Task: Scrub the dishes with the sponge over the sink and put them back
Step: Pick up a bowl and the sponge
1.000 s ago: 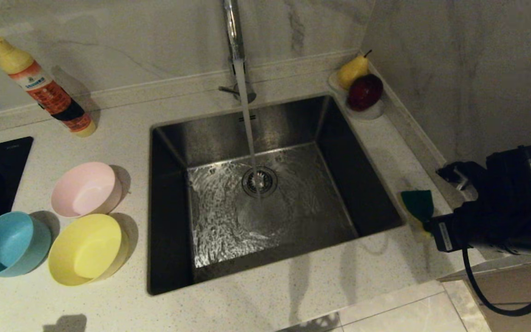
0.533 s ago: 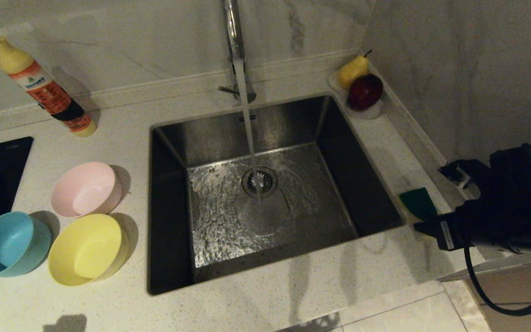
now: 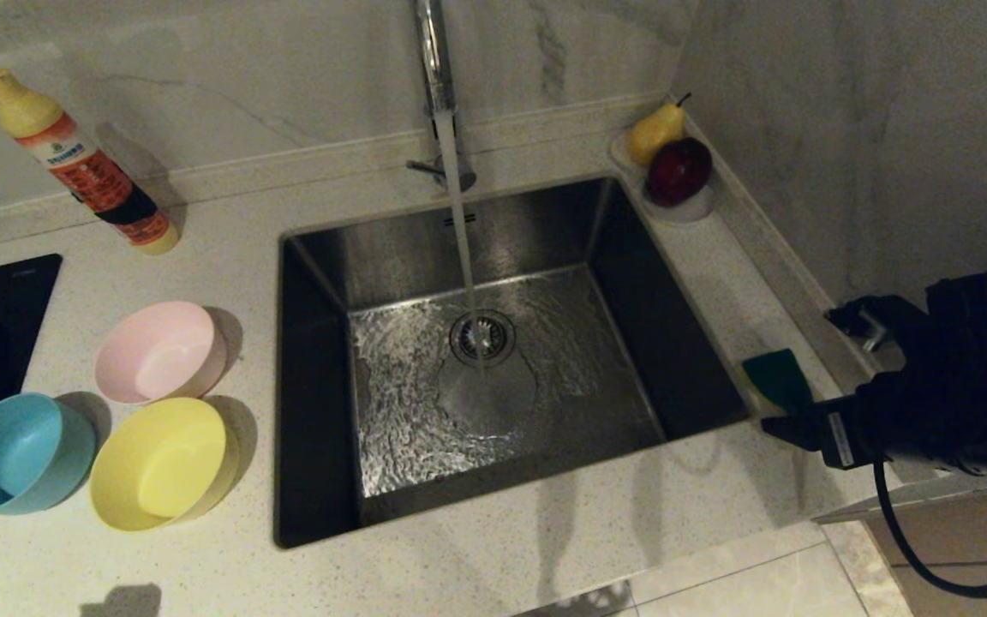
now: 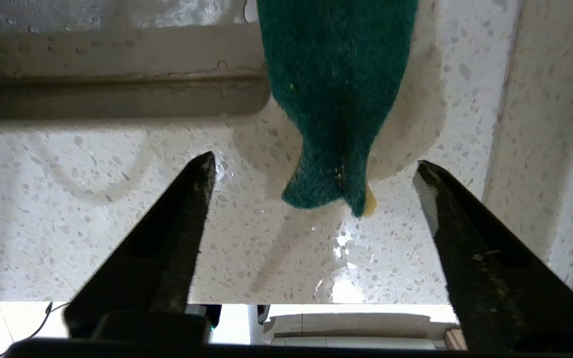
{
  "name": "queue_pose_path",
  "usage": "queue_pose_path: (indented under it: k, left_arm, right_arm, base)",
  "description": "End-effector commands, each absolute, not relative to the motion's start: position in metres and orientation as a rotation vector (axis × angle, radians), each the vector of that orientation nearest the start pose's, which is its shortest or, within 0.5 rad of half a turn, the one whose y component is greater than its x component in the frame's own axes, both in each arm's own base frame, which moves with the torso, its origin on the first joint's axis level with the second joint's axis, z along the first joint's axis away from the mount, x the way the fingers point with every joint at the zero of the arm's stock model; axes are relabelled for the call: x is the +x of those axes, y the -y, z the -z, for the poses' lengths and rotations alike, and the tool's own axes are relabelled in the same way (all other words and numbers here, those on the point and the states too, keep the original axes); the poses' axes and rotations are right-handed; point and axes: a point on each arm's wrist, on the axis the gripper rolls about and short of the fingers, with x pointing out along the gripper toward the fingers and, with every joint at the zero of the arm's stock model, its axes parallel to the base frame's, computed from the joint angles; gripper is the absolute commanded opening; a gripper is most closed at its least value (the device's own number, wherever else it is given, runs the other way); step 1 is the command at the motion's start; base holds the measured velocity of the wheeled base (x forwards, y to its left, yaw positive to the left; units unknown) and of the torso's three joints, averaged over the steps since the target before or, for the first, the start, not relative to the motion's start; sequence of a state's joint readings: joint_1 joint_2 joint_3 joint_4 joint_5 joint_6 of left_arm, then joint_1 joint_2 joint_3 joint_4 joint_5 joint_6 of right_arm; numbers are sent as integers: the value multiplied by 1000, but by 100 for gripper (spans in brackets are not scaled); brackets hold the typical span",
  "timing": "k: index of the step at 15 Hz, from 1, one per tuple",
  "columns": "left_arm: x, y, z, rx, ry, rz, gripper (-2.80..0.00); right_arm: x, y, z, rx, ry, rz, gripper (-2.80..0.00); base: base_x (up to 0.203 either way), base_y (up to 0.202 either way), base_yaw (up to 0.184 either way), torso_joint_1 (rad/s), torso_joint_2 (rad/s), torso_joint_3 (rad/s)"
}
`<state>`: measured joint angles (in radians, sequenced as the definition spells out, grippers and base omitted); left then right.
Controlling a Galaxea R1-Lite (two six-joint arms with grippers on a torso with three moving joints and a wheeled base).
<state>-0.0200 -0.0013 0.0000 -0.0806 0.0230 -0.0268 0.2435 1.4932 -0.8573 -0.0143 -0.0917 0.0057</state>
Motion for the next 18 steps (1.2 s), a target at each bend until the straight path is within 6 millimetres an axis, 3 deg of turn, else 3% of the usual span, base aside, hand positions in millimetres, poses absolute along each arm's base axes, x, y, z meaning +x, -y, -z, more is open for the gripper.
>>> queue_pose_path:
  k: [1, 18]
  left_arm:
    - [-21, -1, -75, -29, 51, -3, -280]
    - [-21, -1, -75, -29, 51, -4, -280]
  right_arm:
    - [237, -57, -195, -99, -620, -145, 0]
    - [243, -58, -180, -106, -678, -143, 0]
  base:
    - [0, 0, 0, 0, 0, 0]
    - [0, 0, 0, 0, 0, 0]
